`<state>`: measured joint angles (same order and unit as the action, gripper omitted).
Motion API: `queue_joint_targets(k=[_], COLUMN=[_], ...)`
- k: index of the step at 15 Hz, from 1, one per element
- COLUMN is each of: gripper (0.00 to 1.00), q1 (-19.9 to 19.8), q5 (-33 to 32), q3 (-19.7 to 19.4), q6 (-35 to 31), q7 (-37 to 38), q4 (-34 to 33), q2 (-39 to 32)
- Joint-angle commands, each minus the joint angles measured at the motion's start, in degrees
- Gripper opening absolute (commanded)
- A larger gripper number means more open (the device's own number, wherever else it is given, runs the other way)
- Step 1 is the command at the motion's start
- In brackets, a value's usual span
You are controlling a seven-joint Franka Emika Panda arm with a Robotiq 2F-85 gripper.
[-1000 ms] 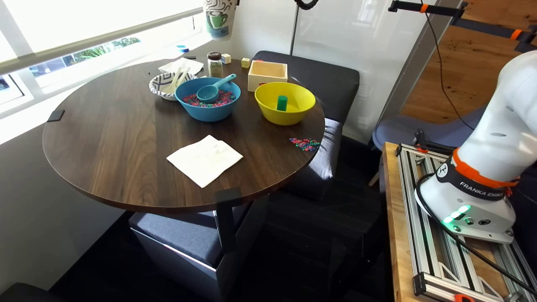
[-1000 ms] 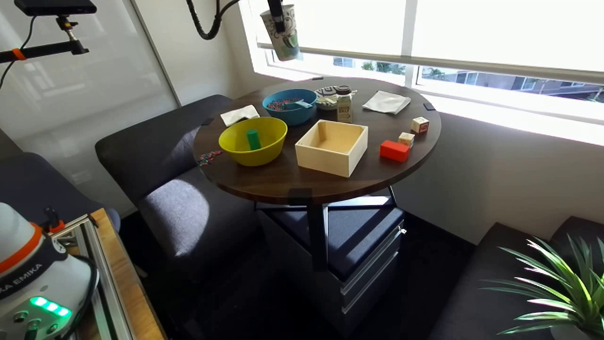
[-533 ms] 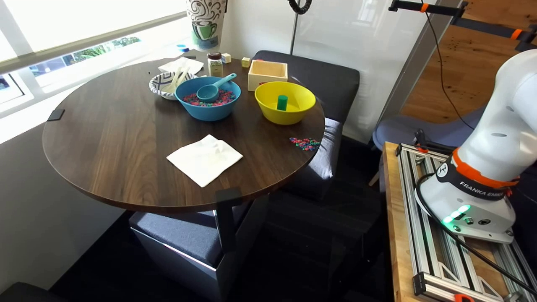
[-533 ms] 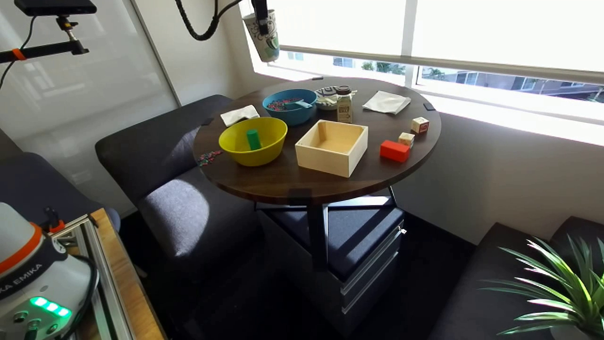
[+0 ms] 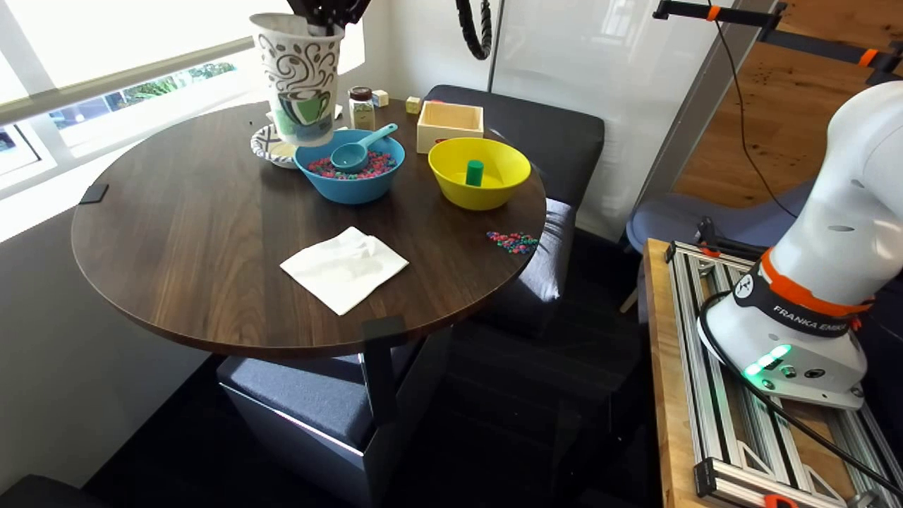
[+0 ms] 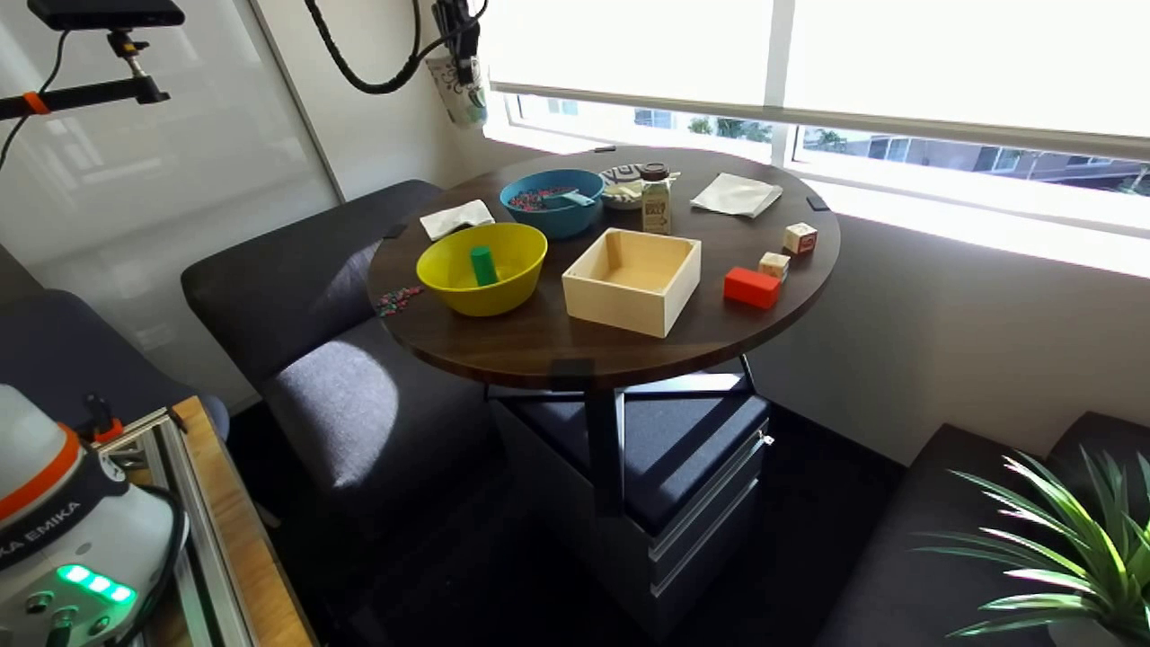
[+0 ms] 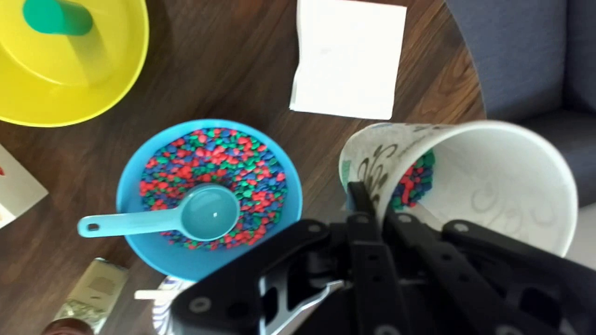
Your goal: Remove the cup from the box
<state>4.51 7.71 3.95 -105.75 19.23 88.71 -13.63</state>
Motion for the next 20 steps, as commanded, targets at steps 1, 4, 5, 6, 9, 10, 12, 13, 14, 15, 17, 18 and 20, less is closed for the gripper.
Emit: queue_joint_targets(k=[1,4,5,6,9,10,12,13,14,15,17,18,20], gripper=[0.01,0.01,0.01,0.01,0.01,0.01,0.01,0.01,0.01,0.01,0.01,0.01,0.01], q1=[2.19,3.45,3.84,3.84,3.68,3.75,3.88,3.88,4.15,4.39,4.85,5.18,5.68], q5=[0.21,-1.47,-2.69,-3.08,-2.58,-2.61,-2.40,-2.18,-2.63,-3.01,-3.89,-4.60,-5.82], q3=[1.45,0.83,0.35,0.03,-0.60,-0.87,-1.17,-1.23,-1.54,-1.80,-2.34,-2.68,-3.09], q6=[0.27,-1.16,-1.60,-1.36,-1.44,-1.52,-2.83,-3.96,-5.29,-6.13,-6.77,-6.60,-6.26], q7=[-3.04,-1.69,-1.07,-0.84,-0.18,0.04,0.40,0.61,1.25,1.92,2.78,3.27,4.14], q4=[-5.30,-9.20,-10.04,-11.23,-13.56,-14.05,-14.45,-14.55,-14.44,-14.45,-14.73,-14.87,-15.06], q2=[-6.15,-11.14,-12.43,-14.16,-18.02,-18.96,-20.39,-21.10,-21.50,-21.90,-22.64,-22.94,-23.26])
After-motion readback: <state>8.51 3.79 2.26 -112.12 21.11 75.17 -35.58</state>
